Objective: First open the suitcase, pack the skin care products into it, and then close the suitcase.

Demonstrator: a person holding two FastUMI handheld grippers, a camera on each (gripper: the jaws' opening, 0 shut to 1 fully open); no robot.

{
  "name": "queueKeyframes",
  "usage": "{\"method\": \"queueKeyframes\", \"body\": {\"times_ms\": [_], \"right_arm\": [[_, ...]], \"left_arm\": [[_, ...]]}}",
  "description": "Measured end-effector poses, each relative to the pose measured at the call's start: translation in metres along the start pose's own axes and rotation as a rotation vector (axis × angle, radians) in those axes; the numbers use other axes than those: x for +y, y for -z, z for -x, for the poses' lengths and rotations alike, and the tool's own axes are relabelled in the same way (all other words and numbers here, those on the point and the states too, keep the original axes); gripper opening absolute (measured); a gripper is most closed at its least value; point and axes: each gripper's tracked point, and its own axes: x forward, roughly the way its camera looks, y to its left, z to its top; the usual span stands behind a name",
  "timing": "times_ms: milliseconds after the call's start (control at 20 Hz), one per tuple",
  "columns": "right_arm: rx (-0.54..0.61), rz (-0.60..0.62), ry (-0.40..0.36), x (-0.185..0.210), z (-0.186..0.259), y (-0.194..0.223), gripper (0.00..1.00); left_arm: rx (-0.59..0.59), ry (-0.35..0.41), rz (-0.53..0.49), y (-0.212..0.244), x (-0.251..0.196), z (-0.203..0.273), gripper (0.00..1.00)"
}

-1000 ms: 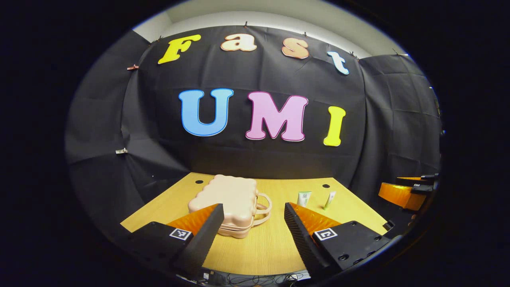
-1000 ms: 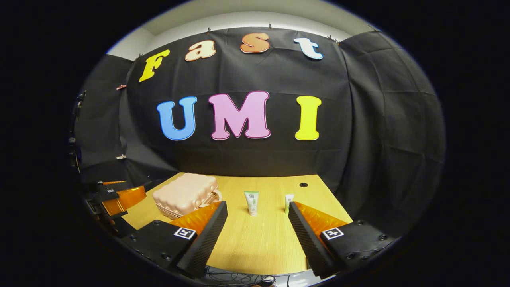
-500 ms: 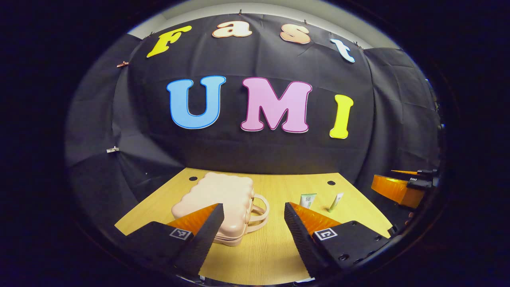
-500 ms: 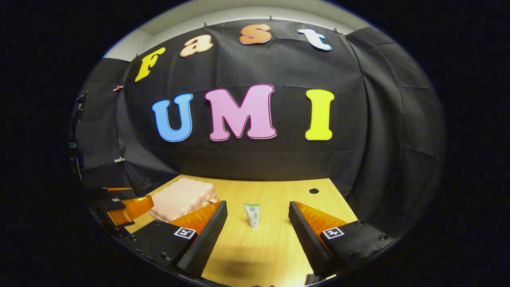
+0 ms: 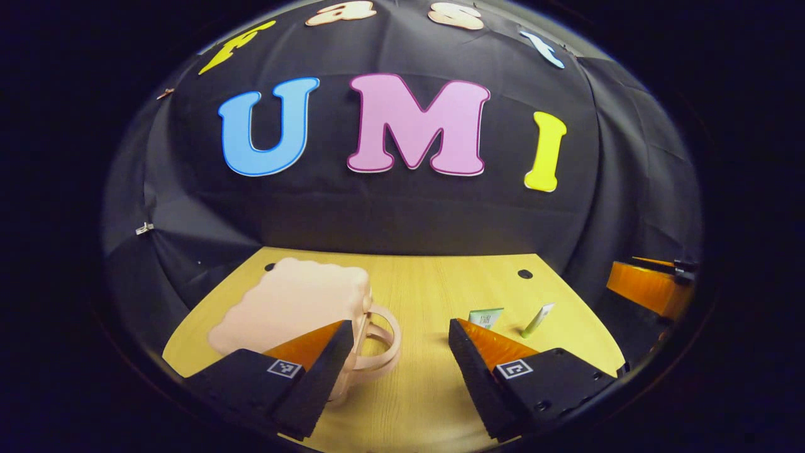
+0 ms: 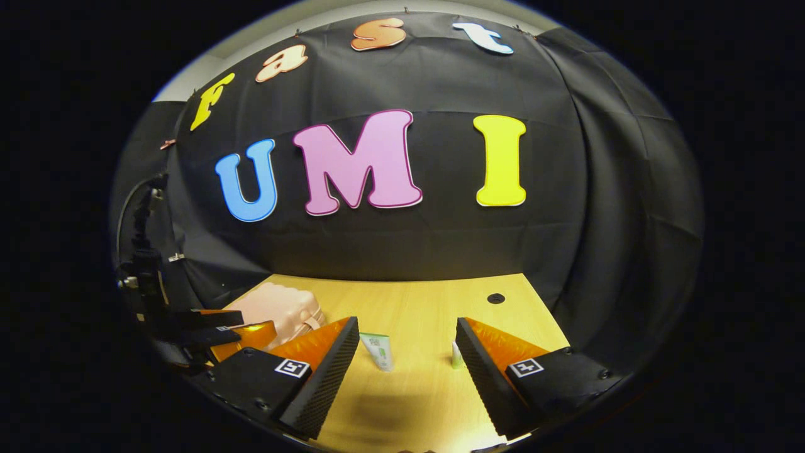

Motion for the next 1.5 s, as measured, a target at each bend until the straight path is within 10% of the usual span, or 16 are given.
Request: {"method": "queueKeyframes", "body": {"times_ms": [400,600,900,1500], "right_arm": [[0.109,0.036,-0.028,-0.034,-0.039,0.032,0.99],[0.187,-0.024,-0.02,-0.047,-0.053,0.052,0.99],[0.245,-0.028,0.004,-0.05,-0.046,0.068,0.97],[0.213,-0.023,-0.037,0.003,-0.017,0.058,0.97]], "left_arm": [[0.234,0.025,0.004,0.064,-0.005,-0.114,0.95],[0.339,-0.089,-0.011,0.092,0.021,-0.138,0.91],[0.389,-0.134,0.001,0.112,0.031,-0.159,0.28],[0.187,0.015,0.042,-0.066,0.074,-0.07,0.12]]}}
